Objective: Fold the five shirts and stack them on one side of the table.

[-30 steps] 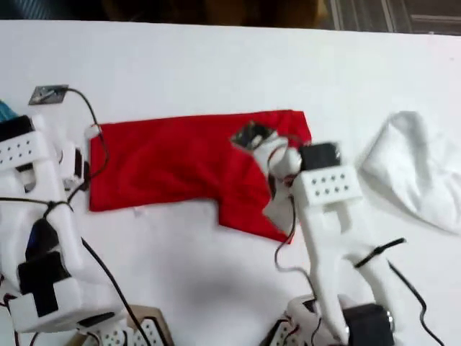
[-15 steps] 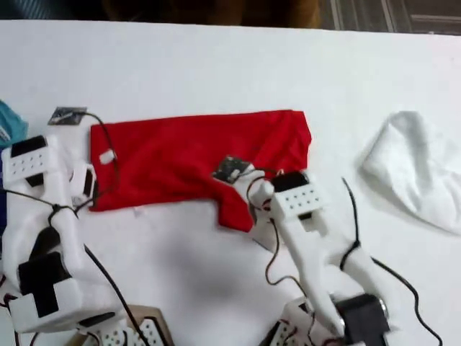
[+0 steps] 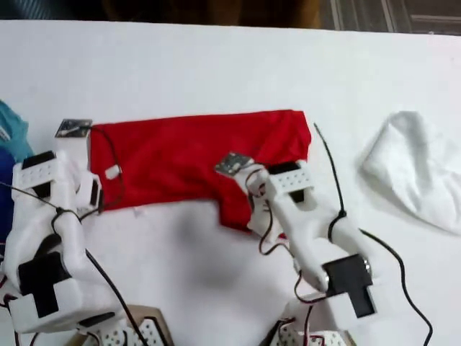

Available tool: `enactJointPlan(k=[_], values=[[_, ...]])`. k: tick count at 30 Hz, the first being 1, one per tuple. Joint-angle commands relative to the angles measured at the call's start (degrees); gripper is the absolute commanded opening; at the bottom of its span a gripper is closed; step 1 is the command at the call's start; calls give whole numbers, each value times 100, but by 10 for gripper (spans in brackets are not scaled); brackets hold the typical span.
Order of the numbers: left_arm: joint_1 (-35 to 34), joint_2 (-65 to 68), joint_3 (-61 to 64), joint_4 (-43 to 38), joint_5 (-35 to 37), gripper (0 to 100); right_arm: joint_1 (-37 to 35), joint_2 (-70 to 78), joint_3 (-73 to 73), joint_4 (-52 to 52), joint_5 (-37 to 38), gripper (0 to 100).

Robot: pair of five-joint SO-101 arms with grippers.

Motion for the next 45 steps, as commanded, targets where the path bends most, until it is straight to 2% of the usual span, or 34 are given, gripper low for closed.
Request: enactJointPlan(k=[1, 13, 16, 19, 21, 24, 37, 45], values=[[-53, -237, 13, -62, -26, 124, 224, 180, -308, -4, 229, 283], [-44, -237, 13, -62, -9, 124, 207, 919, -958, -13, 264, 272], [-44, -237, 13, -62, -18, 124, 198, 1191, -1160, -13, 237, 175], [-44, -237, 13, -62, -18, 124, 233, 1446, -1398, -13, 229, 5], [-44, -237, 13, -62, -18, 124, 242, 1516, -1512, 13, 229, 46], [-44, -237, 13, -62, -18, 124, 224, 1508, -1591, 22, 229, 15], [-44, -237, 13, -62, -18, 124, 224, 374, -1618, 22, 255, 18], [-35, -237, 13, -62, -18, 124, 242, -84, -2321, 13, 237, 18]])
